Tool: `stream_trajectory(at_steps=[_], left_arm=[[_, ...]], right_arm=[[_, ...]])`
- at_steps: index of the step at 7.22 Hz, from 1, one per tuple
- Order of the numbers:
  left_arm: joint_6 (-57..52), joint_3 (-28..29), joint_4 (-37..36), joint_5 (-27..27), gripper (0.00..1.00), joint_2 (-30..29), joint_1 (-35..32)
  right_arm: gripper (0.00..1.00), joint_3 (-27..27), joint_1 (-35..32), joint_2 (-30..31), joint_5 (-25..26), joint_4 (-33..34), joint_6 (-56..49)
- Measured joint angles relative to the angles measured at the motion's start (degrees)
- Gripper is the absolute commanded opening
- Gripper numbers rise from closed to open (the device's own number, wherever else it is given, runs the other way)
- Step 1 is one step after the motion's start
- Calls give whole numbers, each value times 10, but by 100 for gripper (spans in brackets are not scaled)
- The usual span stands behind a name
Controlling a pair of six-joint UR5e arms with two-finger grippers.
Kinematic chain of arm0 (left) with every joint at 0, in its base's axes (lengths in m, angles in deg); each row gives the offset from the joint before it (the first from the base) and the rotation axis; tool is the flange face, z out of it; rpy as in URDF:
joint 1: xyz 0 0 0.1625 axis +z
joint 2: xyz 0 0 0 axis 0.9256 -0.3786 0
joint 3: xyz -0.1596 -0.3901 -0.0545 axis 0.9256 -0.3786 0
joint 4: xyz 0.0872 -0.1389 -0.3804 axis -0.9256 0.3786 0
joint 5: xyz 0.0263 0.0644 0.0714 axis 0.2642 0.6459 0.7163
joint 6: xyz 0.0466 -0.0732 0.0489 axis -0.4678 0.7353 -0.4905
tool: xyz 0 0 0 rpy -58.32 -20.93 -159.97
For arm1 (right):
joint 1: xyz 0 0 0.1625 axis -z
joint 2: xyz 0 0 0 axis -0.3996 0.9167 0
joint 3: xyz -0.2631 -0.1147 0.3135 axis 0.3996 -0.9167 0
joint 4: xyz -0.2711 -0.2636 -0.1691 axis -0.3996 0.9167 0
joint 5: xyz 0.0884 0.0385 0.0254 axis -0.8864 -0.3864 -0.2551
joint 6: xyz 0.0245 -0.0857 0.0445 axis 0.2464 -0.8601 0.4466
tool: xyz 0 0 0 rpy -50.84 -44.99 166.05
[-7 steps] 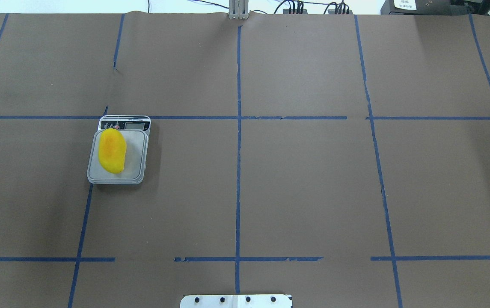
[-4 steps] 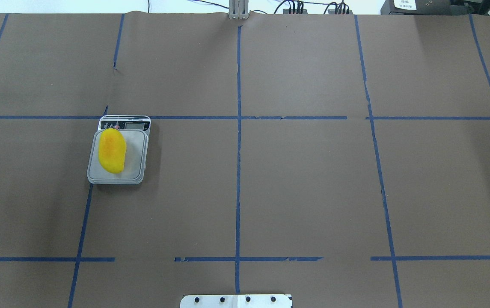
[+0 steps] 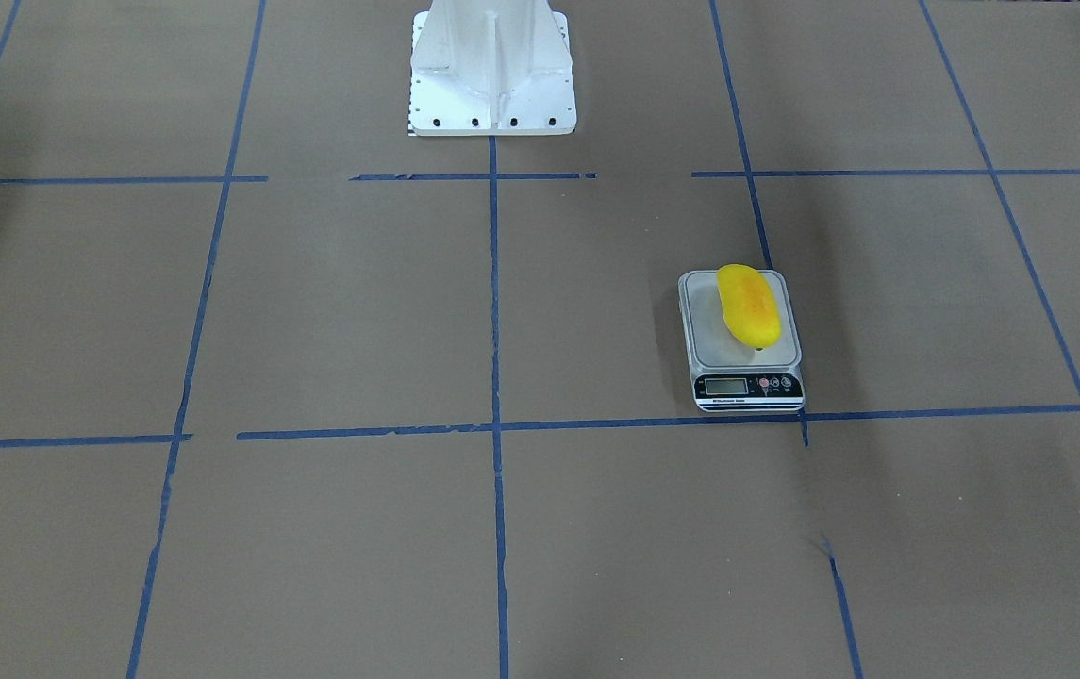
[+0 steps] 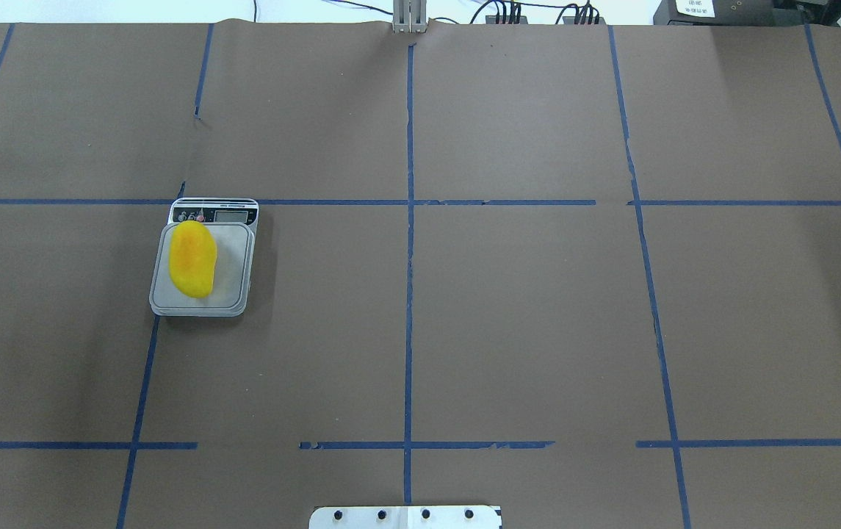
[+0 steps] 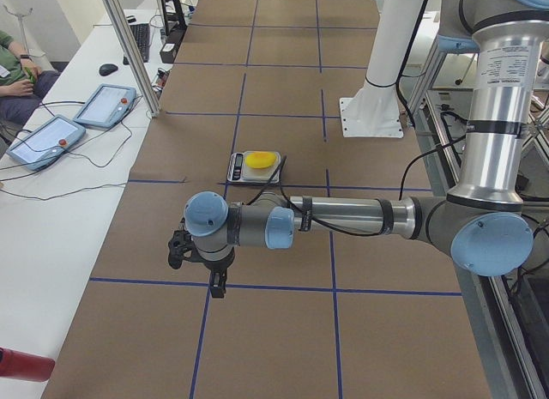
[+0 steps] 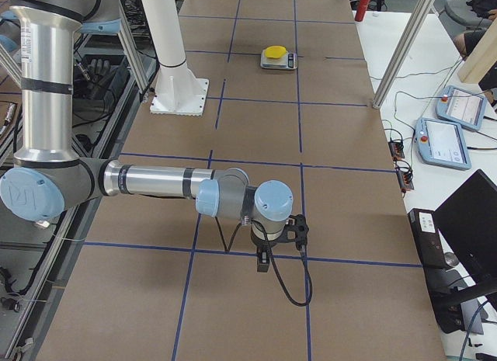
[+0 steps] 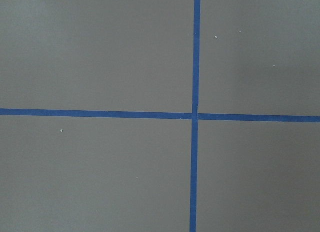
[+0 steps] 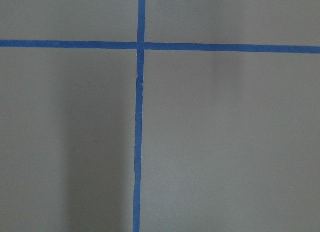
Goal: Weigh mango
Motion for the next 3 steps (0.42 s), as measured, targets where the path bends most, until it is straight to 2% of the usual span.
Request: stream_trajectory(at_steps=[3], left_arm=[[0, 4, 0, 0, 100, 0, 1]], right_arm=[[100, 0, 0, 0, 0, 0, 0]])
